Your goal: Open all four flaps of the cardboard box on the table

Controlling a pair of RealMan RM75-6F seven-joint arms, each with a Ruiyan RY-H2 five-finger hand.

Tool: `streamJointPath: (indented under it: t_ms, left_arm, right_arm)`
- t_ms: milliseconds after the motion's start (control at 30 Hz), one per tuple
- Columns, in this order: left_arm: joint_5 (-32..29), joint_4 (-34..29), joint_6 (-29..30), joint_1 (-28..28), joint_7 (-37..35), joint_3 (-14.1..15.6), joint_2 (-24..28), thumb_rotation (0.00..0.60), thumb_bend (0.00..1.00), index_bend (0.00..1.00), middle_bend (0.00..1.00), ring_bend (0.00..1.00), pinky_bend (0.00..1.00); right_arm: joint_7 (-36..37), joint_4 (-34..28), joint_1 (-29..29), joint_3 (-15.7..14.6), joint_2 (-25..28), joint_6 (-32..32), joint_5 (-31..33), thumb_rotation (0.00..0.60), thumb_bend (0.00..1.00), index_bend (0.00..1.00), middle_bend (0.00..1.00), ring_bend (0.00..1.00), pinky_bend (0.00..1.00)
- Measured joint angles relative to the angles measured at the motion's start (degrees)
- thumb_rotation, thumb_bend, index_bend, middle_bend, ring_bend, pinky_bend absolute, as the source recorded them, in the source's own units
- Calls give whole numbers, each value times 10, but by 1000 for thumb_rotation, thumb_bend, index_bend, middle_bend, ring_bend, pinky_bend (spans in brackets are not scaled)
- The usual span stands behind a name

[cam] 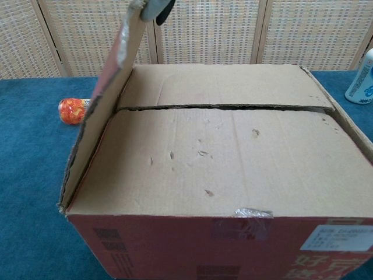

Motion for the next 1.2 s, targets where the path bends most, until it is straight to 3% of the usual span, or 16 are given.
streamJointPath:
  t_ms: [467,767,1067,1200]
  left_arm:
    - [53,-32,43,82,-46,19,115,86,297,611,472,328,146]
    - [68,-33,73,134,-65,32,163,85,294,611,476,332,146]
    - [70,-30,46,168,-68,59,173,85,198,611,475,331,146]
    - [53,-20,46,177,-62,61,153,86,169,567,381,263,146]
  right_arm:
    - [-2,-3,6,2,0,-10,0,600,852,57,29,0,0]
    - [-4,-4,10,4,-2,-15,1,600,852,57,29,0,0]
    - [-2,-4,9,3,-4,-14,0,600,852,56,29,0,0]
    - [-1,-5,7,2,-4,-11,-1,600,852,57,29,0,0]
